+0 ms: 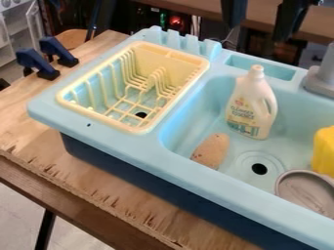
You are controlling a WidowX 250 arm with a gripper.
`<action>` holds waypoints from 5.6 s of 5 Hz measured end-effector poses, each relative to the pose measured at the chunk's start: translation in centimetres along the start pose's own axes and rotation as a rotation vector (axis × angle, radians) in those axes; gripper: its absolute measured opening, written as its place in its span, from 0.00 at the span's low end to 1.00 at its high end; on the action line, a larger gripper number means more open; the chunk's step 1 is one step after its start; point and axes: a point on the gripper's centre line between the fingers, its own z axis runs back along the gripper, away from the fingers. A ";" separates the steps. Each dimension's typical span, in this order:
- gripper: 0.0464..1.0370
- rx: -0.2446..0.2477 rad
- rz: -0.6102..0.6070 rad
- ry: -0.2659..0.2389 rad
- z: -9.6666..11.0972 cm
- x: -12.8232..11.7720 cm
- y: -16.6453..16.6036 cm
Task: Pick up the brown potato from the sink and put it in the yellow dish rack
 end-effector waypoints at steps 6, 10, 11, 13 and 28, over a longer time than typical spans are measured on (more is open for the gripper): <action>0.97 0.066 -0.095 0.253 -9.4 -4.5 -0.2; 0.97 -0.011 -0.128 0.195 -13.6 -4.1 -0.6; 0.91 0.010 -0.155 0.242 -14.9 -4.7 -1.4; 0.53 0.041 -0.115 0.280 -15.0 -5.3 -0.8; 0.56 0.073 0.244 0.105 -12.0 -6.5 13.9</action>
